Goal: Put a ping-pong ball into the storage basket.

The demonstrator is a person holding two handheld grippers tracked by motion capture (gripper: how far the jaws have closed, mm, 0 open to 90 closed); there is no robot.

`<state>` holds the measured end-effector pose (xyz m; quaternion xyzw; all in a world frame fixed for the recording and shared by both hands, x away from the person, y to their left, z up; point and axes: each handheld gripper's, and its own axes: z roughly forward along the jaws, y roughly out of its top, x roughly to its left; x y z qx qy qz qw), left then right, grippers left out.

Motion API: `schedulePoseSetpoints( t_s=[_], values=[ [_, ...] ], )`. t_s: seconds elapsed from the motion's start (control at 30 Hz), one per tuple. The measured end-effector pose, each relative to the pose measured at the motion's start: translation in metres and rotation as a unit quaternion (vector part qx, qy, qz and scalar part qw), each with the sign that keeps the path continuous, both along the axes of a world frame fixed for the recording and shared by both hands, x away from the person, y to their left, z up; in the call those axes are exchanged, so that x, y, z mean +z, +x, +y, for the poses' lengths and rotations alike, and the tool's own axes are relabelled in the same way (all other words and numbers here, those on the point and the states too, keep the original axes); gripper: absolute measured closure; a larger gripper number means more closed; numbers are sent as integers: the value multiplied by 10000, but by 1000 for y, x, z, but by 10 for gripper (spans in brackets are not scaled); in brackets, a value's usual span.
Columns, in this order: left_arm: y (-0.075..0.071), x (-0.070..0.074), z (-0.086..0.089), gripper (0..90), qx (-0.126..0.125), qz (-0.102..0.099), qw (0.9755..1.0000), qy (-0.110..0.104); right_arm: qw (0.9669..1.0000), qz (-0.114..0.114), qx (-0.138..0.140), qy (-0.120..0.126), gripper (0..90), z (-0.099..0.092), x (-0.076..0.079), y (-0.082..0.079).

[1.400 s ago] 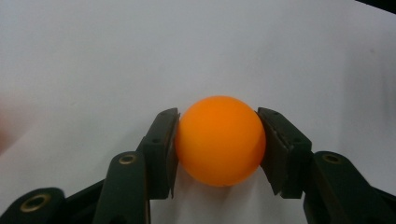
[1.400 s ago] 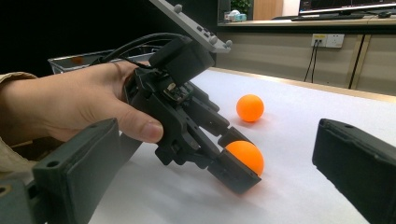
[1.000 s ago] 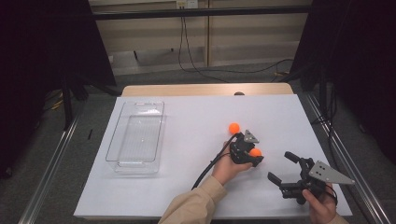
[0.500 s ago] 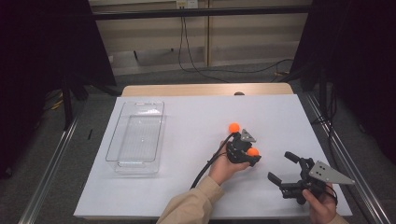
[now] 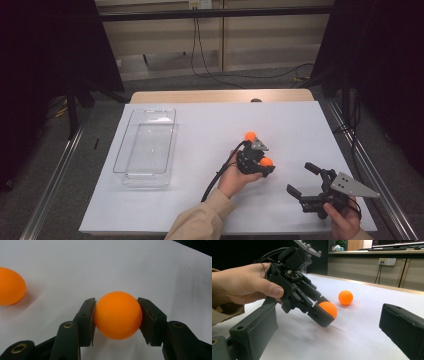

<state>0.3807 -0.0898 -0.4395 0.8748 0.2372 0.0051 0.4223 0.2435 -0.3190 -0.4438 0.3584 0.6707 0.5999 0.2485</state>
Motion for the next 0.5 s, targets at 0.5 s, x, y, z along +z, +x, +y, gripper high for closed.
schedulePoseSetpoints(
  t_s=[0.5],
  values=[
    [0,-1,13,509,120,45,9999,-8,10000,8,0,8,11,0,0,0]
  ],
)
